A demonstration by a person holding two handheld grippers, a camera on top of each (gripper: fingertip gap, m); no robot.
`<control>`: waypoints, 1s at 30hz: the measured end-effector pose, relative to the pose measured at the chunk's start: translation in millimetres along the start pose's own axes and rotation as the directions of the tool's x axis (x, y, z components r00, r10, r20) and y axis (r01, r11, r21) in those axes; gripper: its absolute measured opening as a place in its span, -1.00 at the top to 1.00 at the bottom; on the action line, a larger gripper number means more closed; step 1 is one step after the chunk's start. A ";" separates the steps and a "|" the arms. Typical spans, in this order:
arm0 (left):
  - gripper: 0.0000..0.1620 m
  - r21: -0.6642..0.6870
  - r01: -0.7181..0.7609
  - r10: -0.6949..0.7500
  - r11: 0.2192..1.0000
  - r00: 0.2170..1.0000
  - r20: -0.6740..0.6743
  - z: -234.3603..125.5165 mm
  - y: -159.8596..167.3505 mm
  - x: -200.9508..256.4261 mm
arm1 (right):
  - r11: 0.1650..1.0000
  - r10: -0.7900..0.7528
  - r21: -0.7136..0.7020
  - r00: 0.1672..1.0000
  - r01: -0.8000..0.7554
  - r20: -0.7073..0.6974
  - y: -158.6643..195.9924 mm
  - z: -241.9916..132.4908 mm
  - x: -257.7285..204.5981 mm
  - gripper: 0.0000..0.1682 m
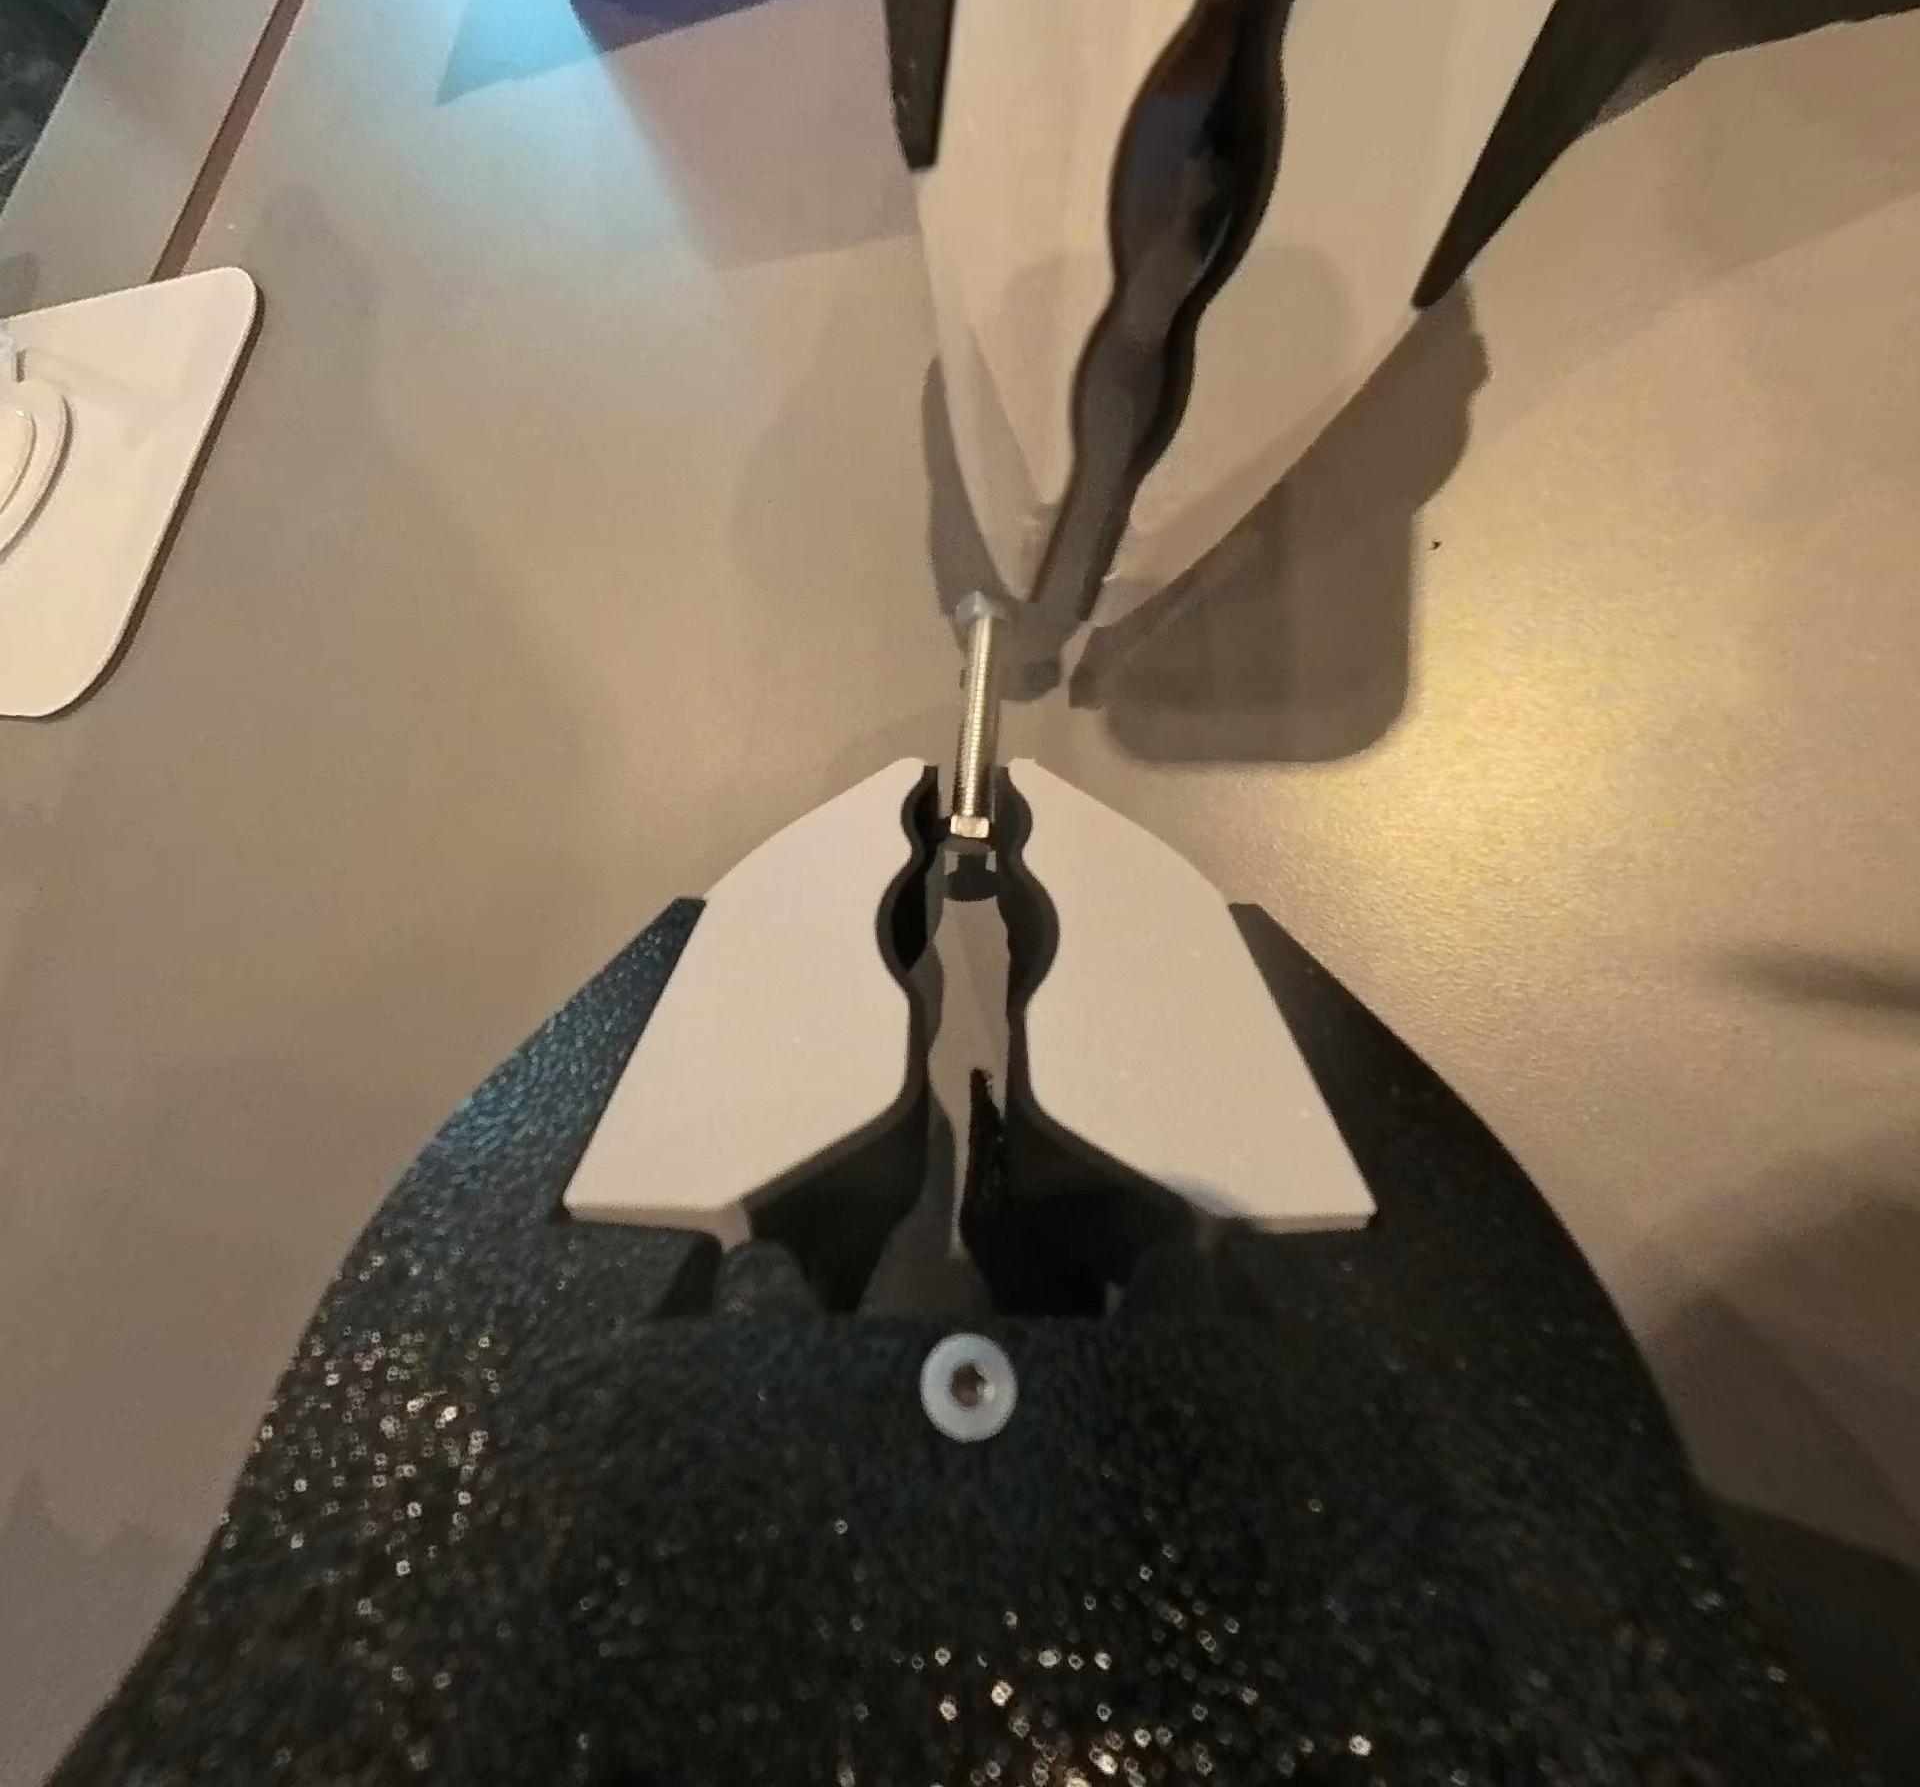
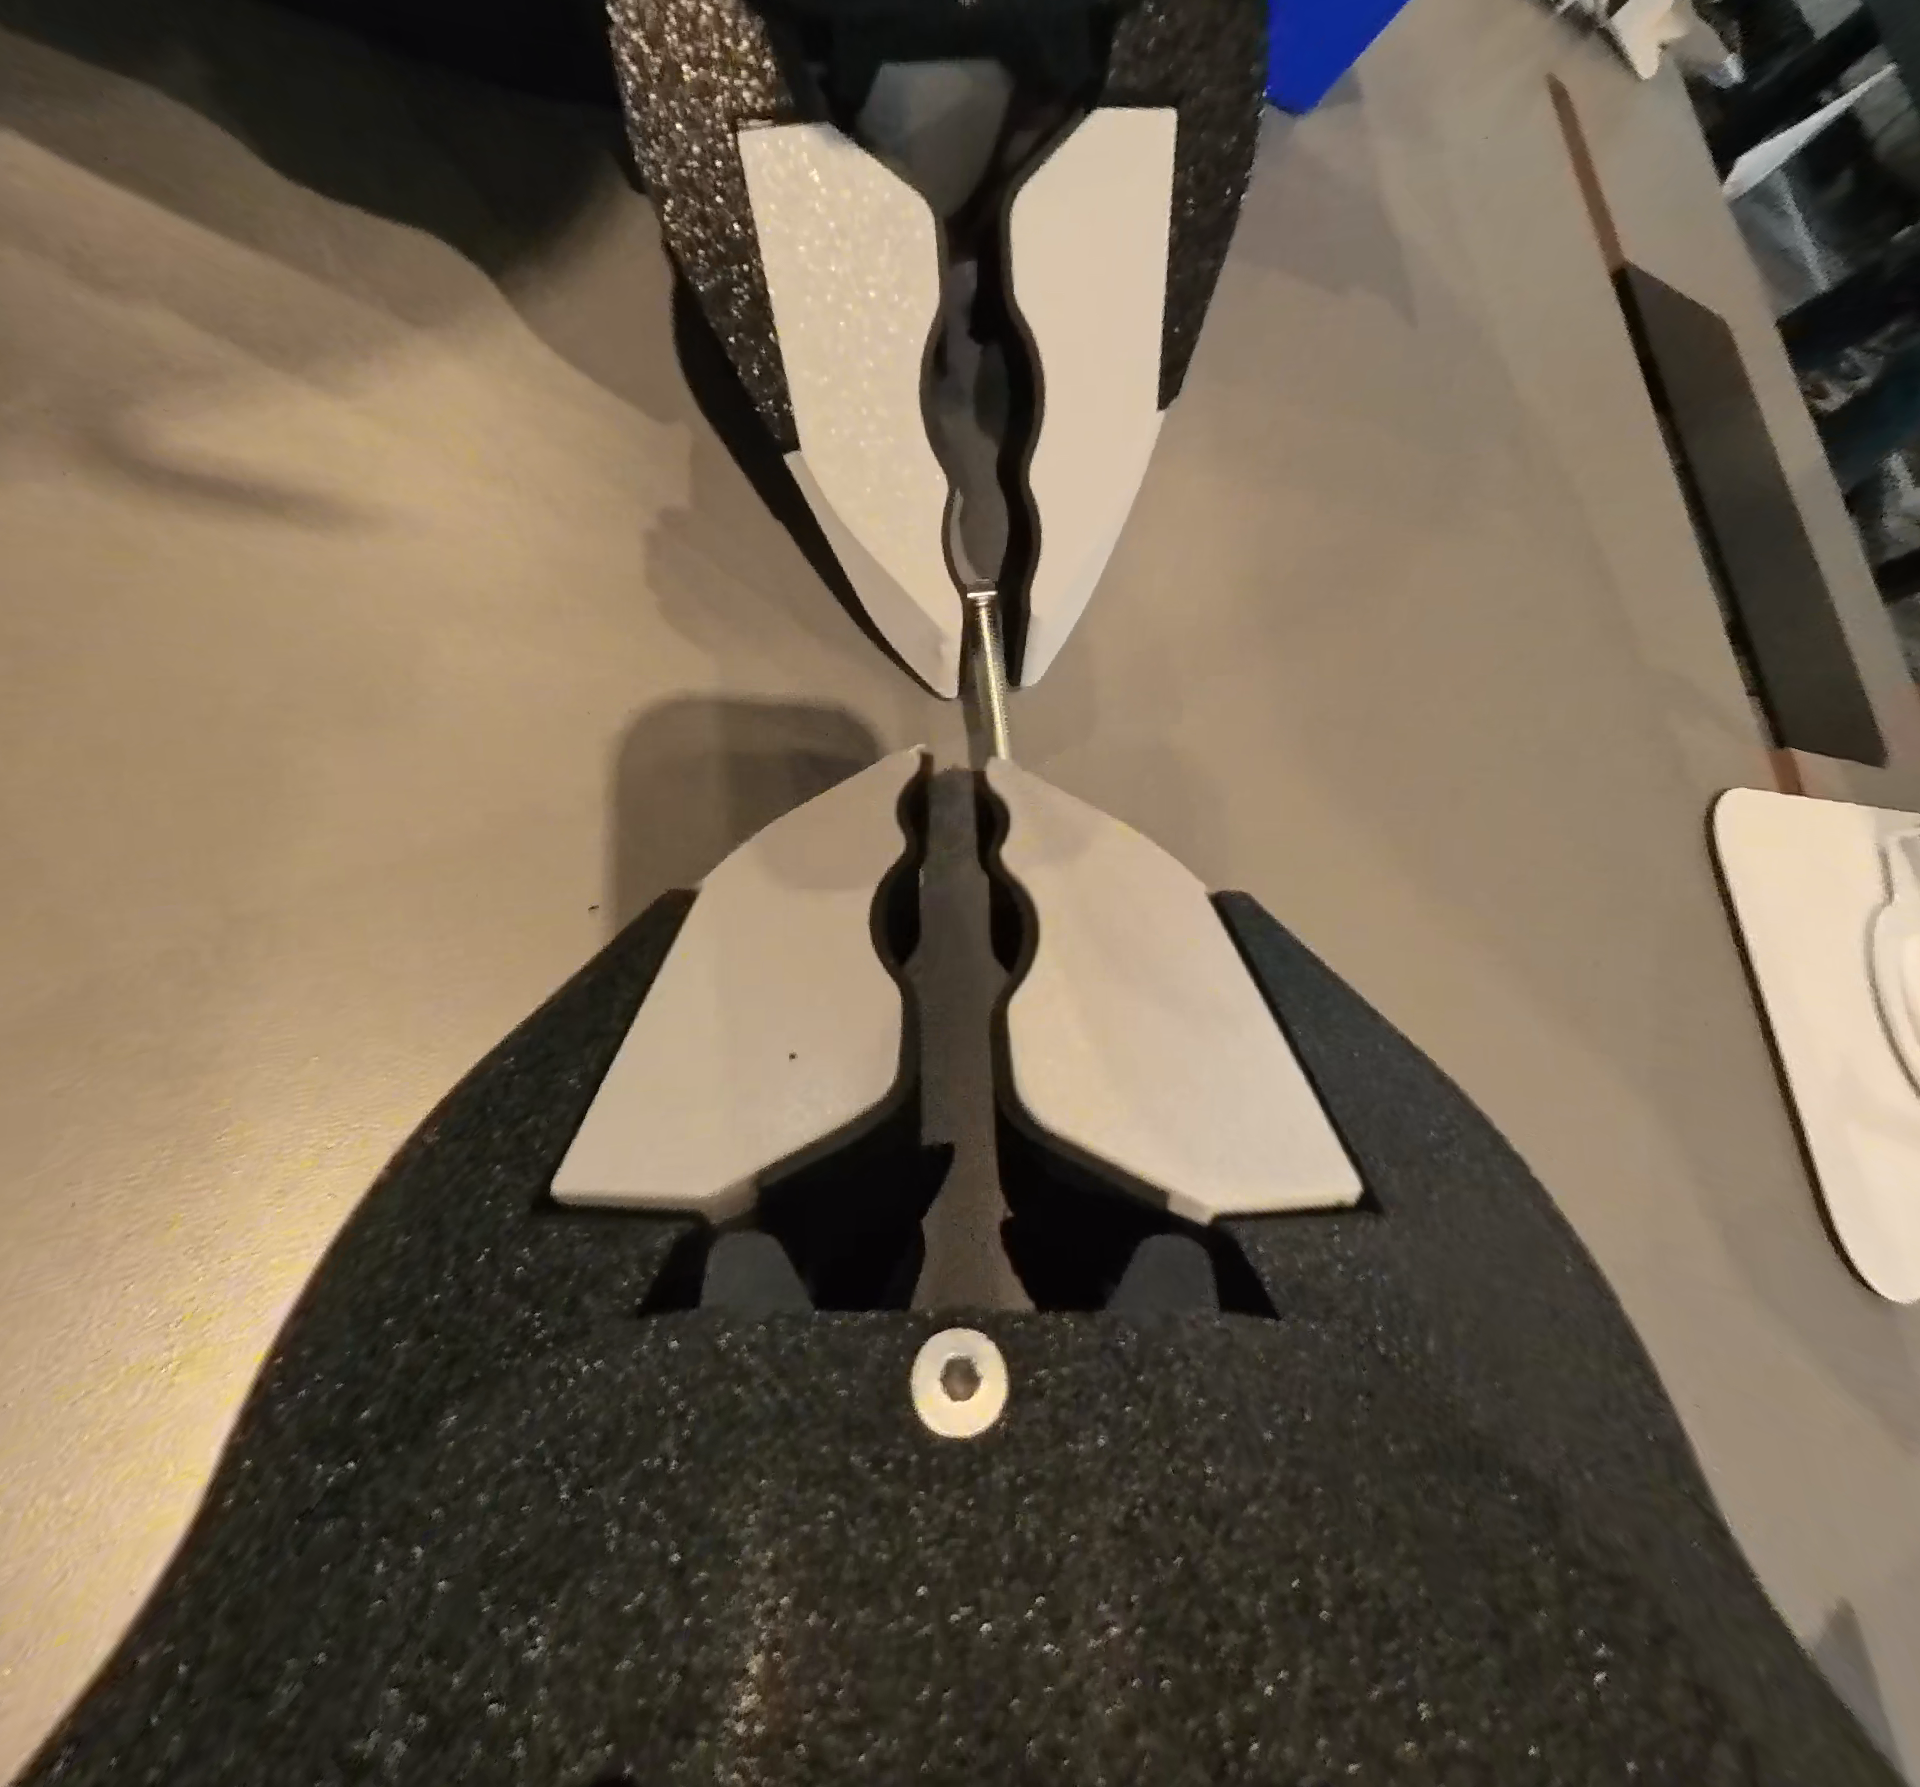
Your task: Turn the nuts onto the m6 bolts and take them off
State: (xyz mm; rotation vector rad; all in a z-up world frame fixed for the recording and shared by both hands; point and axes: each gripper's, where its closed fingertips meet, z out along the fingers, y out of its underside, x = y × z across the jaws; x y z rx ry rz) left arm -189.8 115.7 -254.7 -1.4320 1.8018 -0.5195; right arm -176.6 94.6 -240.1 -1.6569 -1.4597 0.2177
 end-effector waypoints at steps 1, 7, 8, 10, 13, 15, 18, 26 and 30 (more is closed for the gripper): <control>0.88 0.000 0.001 -0.001 1.000 1.000 0.000 0.0 0.0 0.0 | 1.000 -0.007 0.001 1.000 0.007 -0.019 -0.3 0.2 2.2 0.86; 0.88 0.000 0.000 0.000 1.000 1.000 0.000 -0.1 -0.1 0.1 | 0.999 -0.033 -0.036 0.999 0.032 -0.034 4.7 5.2 1.9 0.71; 0.88 0.001 -0.001 0.001 1.000 1.000 0.000 -0.1 -0.1 0.0 | 0.999 -0.026 -0.039 0.999 0.026 -0.020 5.1 4.9 0.2 0.77; 0.88 0.000 0.002 -0.002 1.000 1.000 -0.001 -0.1 0.0 0.0 | 1.000 -0.002 -0.016 1.000 0.003 0.023 1.9 1.9 -4.2 0.98; 0.88 0.000 0.001 -0.001 1.000 1.000 0.000 -0.1 0.0 0.1 | 0.999 -0.031 -0.019 0.999 0.030 -0.031 2.3 0.3 3.4 0.92; 0.88 0.000 0.002 -0.002 1.000 1.000 -0.001 -0.2 -0.1 0.0 | 0.998 -0.054 -0.018 0.996 0.053 -0.066 1.3 0.9 6.8 0.83; 0.88 0.000 0.001 -0.001 1.000 1.000 0.000 -0.2 -0.1 0.0 | 0.999 -0.049 -0.024 0.996 0.047 -0.072 1.9 3.2 7.3 0.70; 0.88 0.000 0.000 0.000 1.000 1.000 0.000 -0.3 -0.2 0.0 | 1.000 -0.019 -0.002 0.999 0.019 -0.040 1.3 0.3 5.3 0.86; 0.88 0.000 -0.001 0.001 1.000 1.000 0.001 -0.4 -0.2 -0.1 | 0.999 -0.039 -0.012 0.997 0.039 -0.070 1.4 3.2 7.5 0.69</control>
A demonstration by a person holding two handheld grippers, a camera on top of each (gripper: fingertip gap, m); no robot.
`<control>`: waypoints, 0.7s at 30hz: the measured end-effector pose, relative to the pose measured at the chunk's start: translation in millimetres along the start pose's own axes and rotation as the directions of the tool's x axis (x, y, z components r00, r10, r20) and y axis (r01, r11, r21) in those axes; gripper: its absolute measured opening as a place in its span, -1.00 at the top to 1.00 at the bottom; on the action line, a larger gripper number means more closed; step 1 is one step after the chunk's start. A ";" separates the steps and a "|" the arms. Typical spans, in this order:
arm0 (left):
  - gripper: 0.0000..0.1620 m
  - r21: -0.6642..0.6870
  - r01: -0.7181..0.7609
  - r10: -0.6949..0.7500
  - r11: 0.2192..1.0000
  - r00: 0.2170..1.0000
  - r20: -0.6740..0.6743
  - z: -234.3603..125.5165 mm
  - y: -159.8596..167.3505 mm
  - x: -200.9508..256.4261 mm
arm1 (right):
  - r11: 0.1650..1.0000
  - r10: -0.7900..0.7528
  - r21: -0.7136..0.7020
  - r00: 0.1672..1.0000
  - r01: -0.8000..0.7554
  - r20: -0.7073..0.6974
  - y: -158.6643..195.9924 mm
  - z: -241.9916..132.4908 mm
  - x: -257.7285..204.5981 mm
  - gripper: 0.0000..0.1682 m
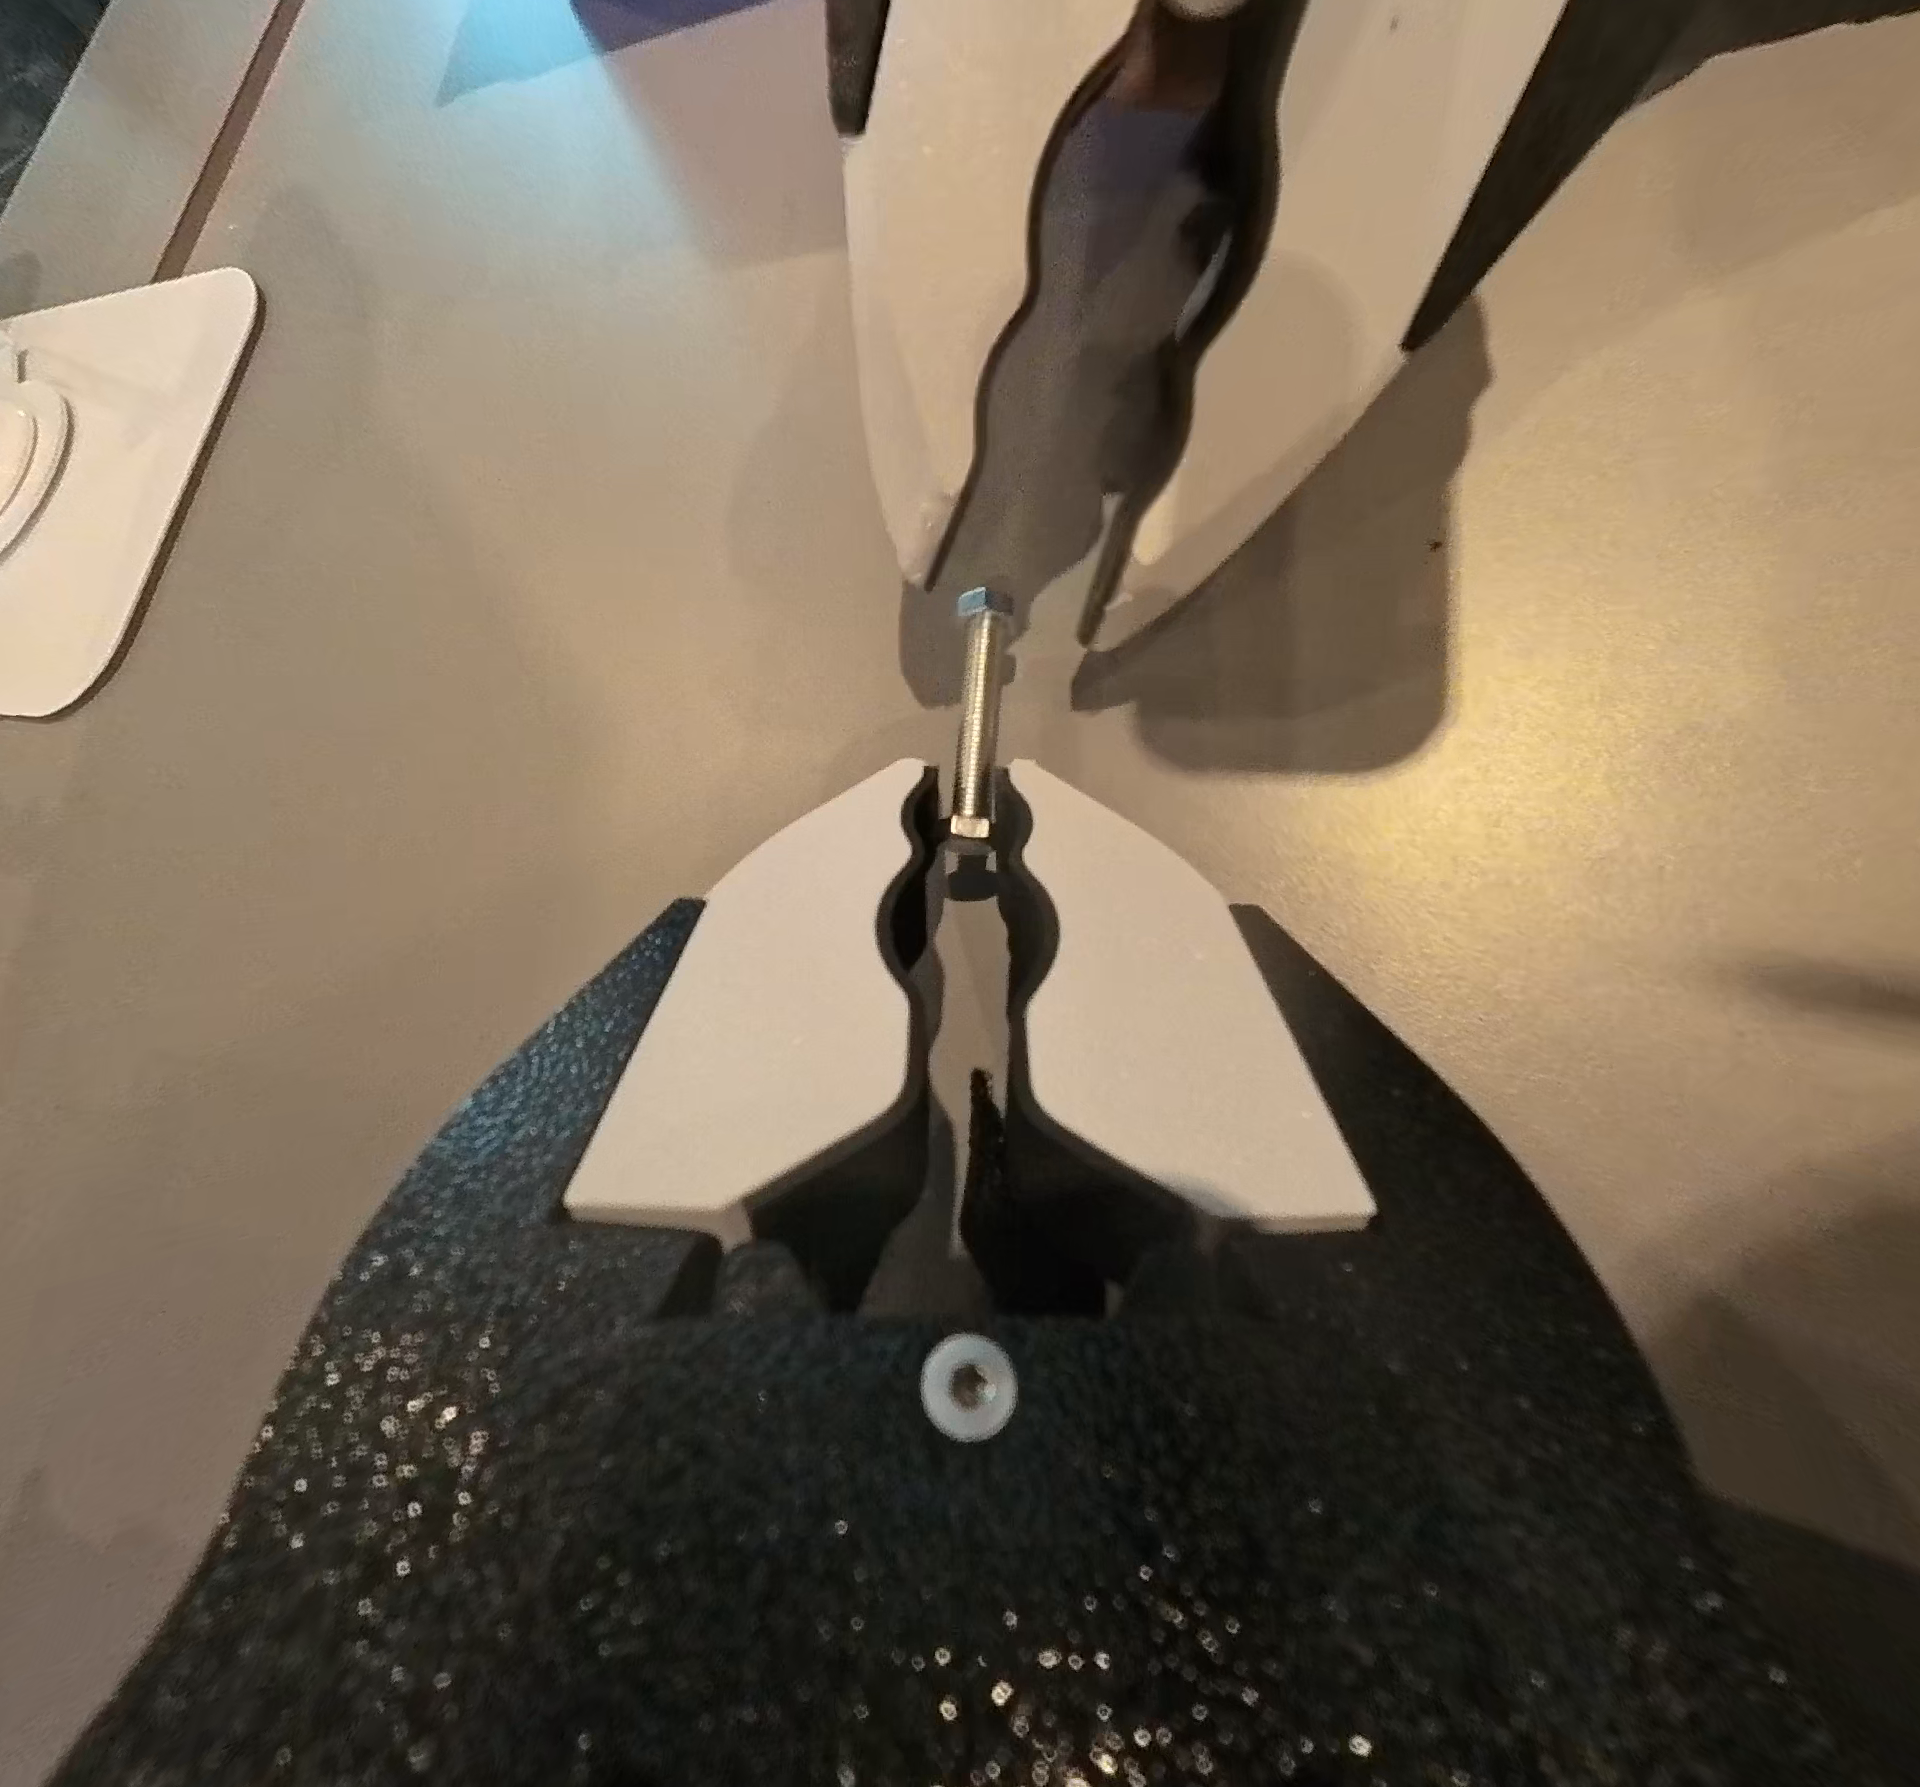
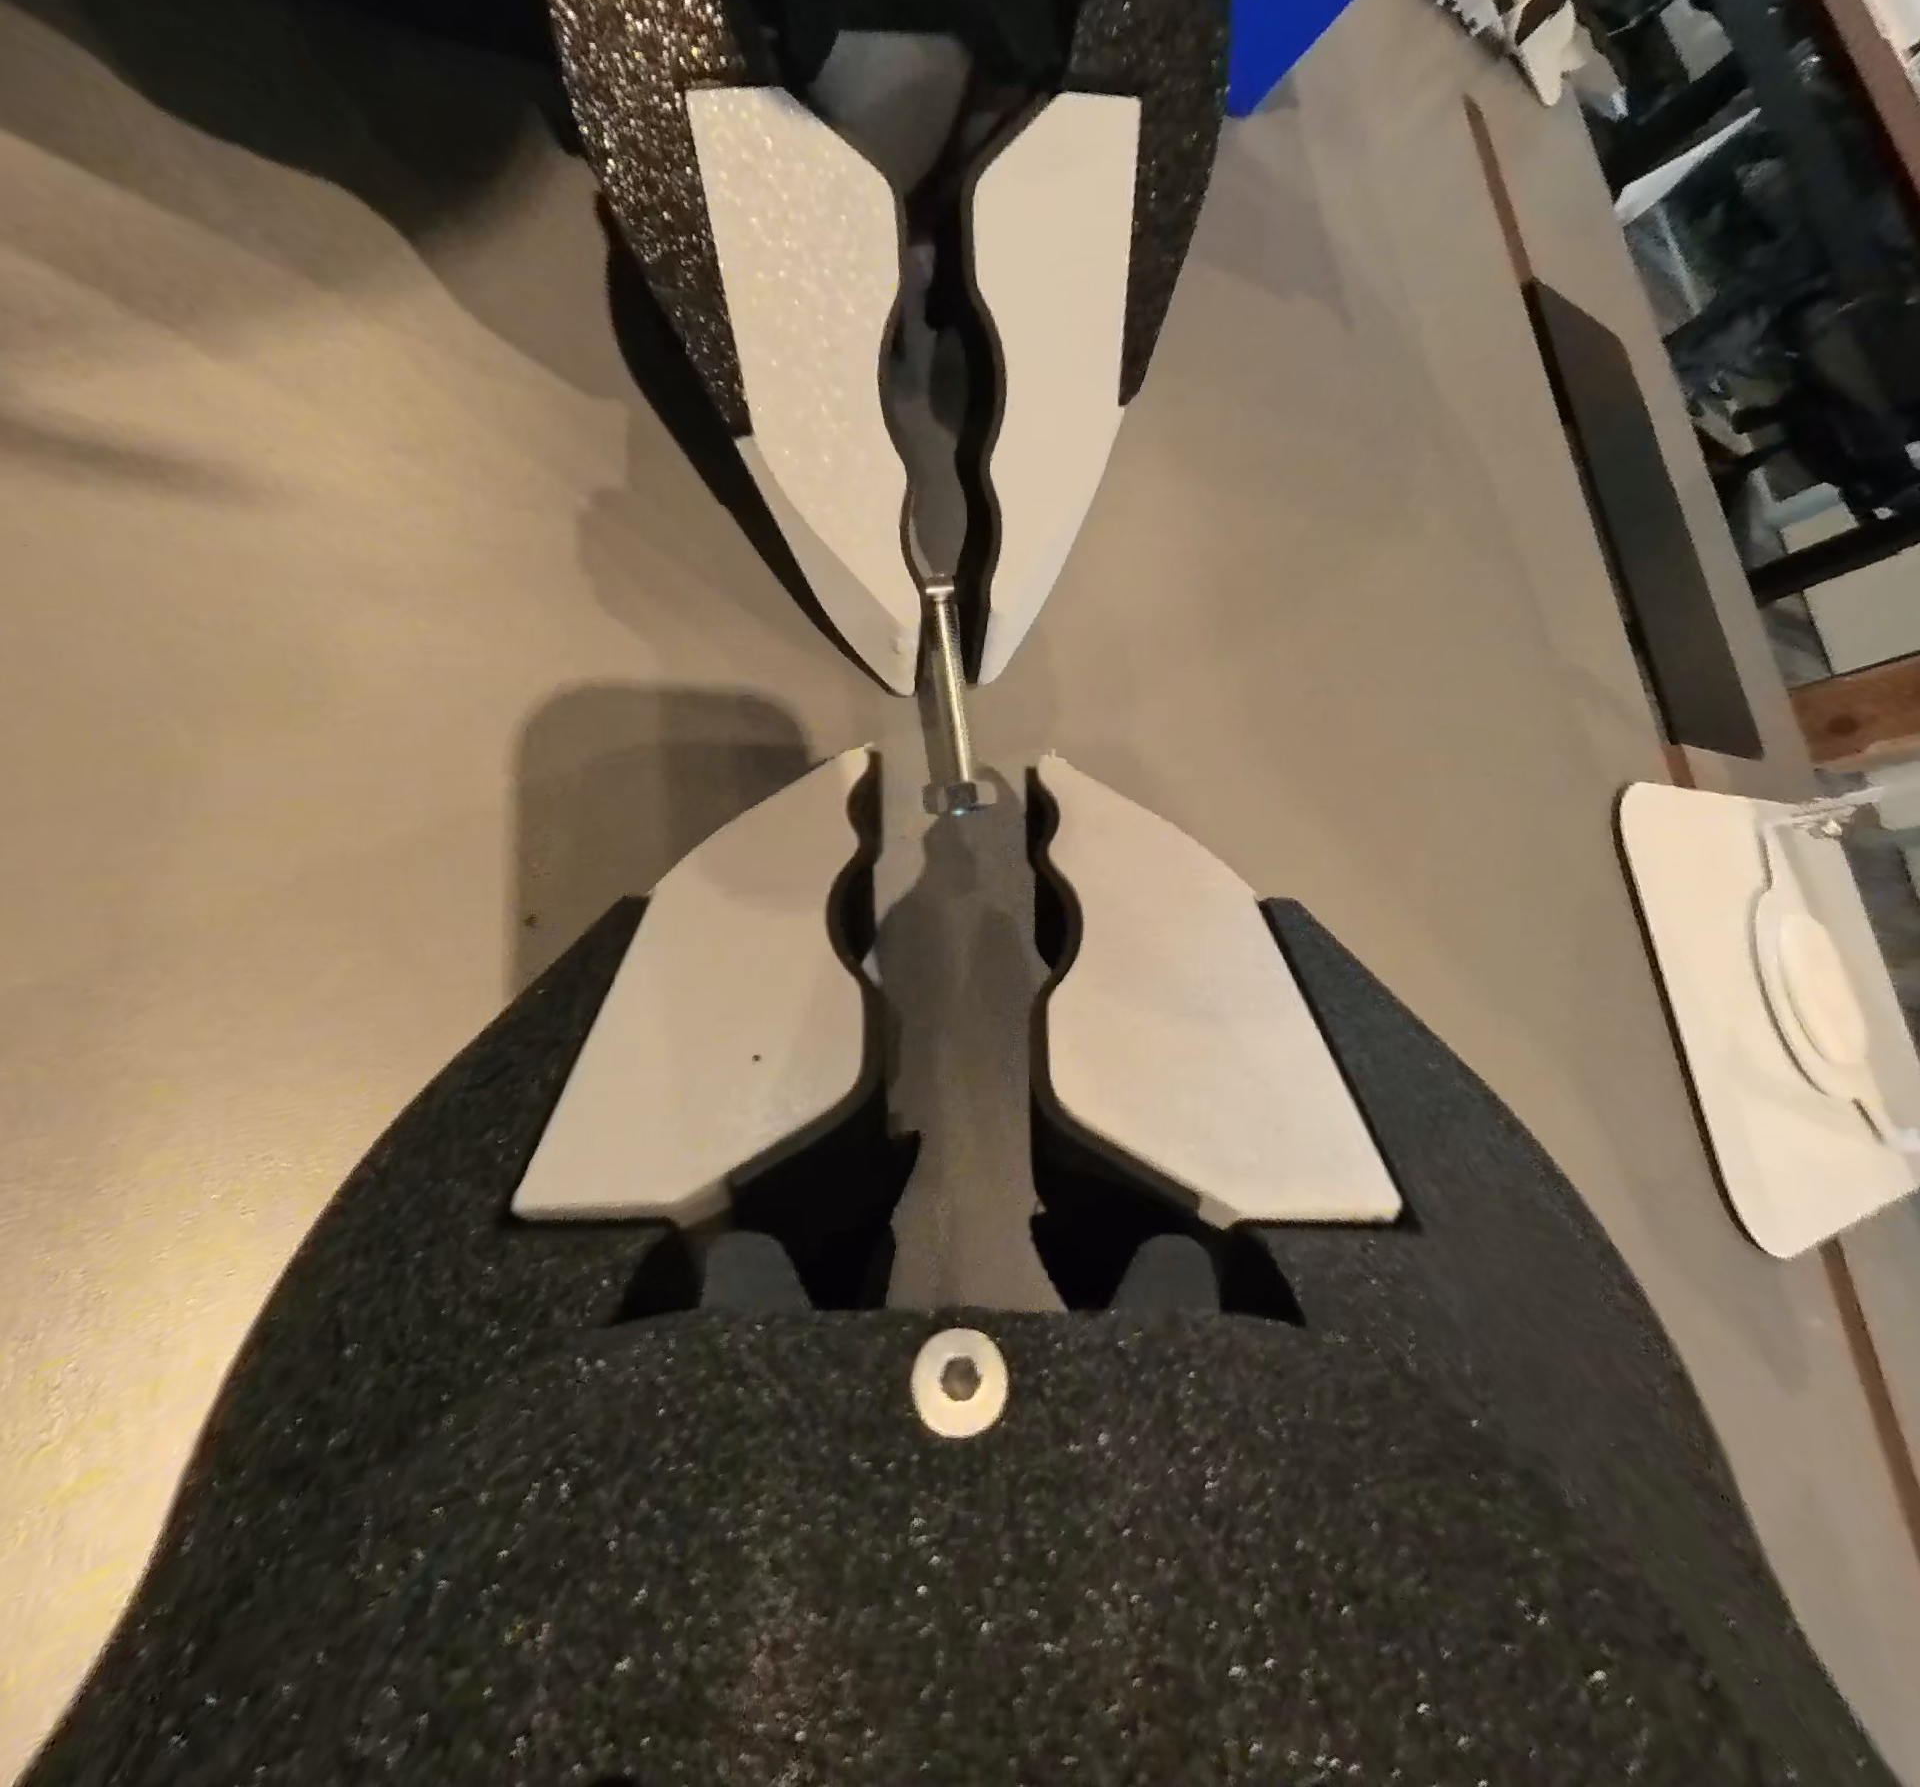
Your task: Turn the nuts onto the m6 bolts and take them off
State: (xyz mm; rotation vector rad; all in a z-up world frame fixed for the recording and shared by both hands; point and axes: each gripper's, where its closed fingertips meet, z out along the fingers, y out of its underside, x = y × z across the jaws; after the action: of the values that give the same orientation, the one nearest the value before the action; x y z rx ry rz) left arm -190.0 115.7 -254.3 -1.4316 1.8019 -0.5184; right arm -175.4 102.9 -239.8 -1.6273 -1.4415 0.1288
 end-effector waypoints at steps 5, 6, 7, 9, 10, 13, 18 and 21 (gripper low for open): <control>0.88 0.000 0.001 -0.001 1.000 1.000 0.000 0.0 -0.1 0.0 | 0.999 0.044 -0.006 0.994 -0.044 0.100 0.6 -2.8 -11.1 1.00; 0.88 0.000 0.001 -0.001 1.000 1.000 0.000 0.0 -0.1 0.0 | 0.999 0.045 0.004 0.995 -0.046 0.089 -0.3 -3.8 -8.8 0.99; 0.88 0.000 0.001 -0.001 1.000 1.000 0.000 0.0 -0.2 -0.1 | 0.999 0.037 0.010 0.997 -0.038 0.064 -0.6 -4.4 -5.2 0.96; 0.88 0.000 0.001 -0.001 1.000 1.000 0.000 0.0 -0.2 -0.1 | 1.000 0.017 0.015 1.000 -0.017 0.014 -0.9 -4.1 0.7 0.80; 0.88 0.000 0.001 -0.001 1.000 1.000 0.000 -0.2 -0.2 -0.1 | 1.000 0.010 0.010 1.000 -0.010 0.006 -0.5 -3.4 1.1 0.75; 0.88 0.000 0.000 0.000 1.000 1.000 0.001 -0.2 -0.2 -0.1 | 1.000 0.002 -0.012 1.000 -0.002 0.004 2.6 0.1 -0.1 0.65; 0.88 0.000 0.000 0.000 1.000 1.000 0.000 -0.4 -0.3 0.0 | 0.999 0.051 -0.007 0.995 -0.050 0.088 1.5 -4.4 -8.1 1.00; 0.88 0.000 0.001 -0.001 1.000 1.000 0.000 -0.5 -0.3 0.0 | 1.000 0.018 -0.008 0.999 -0.018 0.027 2.9 -4.8 -0.5 0.93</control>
State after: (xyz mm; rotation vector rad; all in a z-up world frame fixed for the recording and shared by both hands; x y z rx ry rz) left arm -190.1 115.5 -253.7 -1.4324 1.8018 -0.5184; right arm -170.6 100.2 -239.3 -1.6511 -1.4497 0.1560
